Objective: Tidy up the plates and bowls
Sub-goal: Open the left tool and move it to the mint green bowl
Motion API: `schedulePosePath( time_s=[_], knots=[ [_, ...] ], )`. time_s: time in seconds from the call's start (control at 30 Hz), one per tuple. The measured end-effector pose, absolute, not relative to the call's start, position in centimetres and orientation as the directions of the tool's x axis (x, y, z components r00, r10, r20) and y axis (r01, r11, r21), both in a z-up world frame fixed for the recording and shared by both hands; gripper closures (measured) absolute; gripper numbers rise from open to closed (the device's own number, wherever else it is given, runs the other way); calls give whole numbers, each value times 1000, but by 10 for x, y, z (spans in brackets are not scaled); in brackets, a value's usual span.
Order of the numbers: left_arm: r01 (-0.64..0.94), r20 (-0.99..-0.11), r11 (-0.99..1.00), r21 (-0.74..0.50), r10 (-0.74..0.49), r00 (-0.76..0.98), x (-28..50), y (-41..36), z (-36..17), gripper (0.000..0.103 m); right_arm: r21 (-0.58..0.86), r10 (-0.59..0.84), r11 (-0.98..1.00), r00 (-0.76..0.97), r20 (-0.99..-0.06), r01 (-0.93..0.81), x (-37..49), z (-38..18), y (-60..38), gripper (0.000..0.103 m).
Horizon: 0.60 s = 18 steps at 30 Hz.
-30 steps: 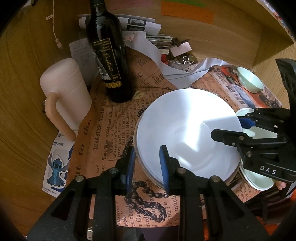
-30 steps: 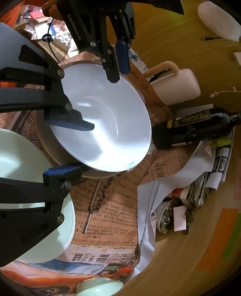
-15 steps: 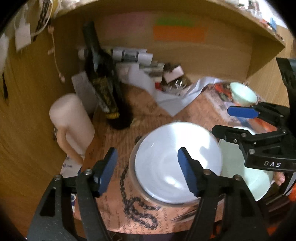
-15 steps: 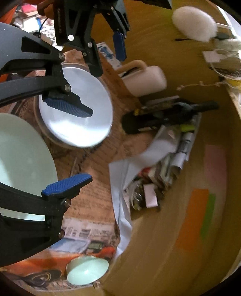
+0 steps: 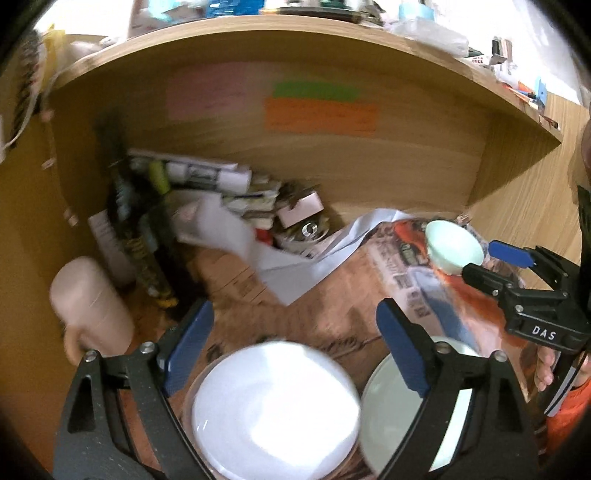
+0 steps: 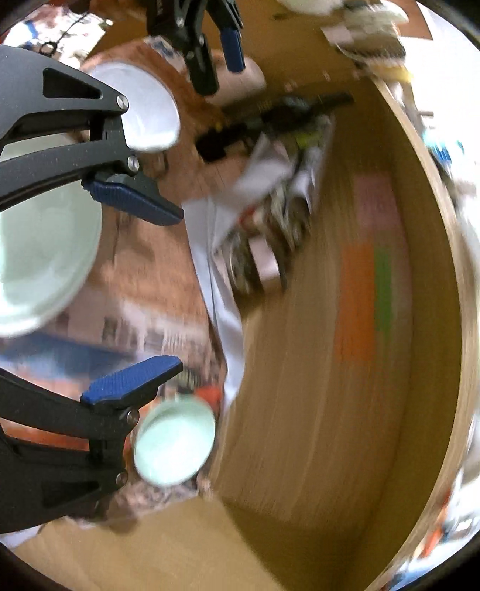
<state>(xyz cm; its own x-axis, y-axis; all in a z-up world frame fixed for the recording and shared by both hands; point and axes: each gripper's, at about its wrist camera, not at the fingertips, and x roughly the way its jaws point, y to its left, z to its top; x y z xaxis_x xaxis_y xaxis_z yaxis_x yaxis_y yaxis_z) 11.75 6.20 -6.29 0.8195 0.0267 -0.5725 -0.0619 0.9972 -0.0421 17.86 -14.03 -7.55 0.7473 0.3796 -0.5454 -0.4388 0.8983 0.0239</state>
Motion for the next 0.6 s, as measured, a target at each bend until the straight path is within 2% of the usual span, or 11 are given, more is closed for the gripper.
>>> schedulePosePath(
  time_s=[0.13, 0.23, 0.6],
  knots=[
    [-26, -581, 999, -24, 7, 814, 147, 44, -59, 11, 38, 306, 938, 770, -560, -345, 204, -82, -174, 32],
    [1, -595, 1000, -10, -6, 804, 170, 31, -60, 6, 40, 241, 962, 777, -581, -268, 228, -92, -198, 32],
    [120, -687, 993, 17, -75, 722, 254, -8, -79, 6, 56, 55, 998, 709, -703, -22, 307, -145, -268, 33]
  ],
)
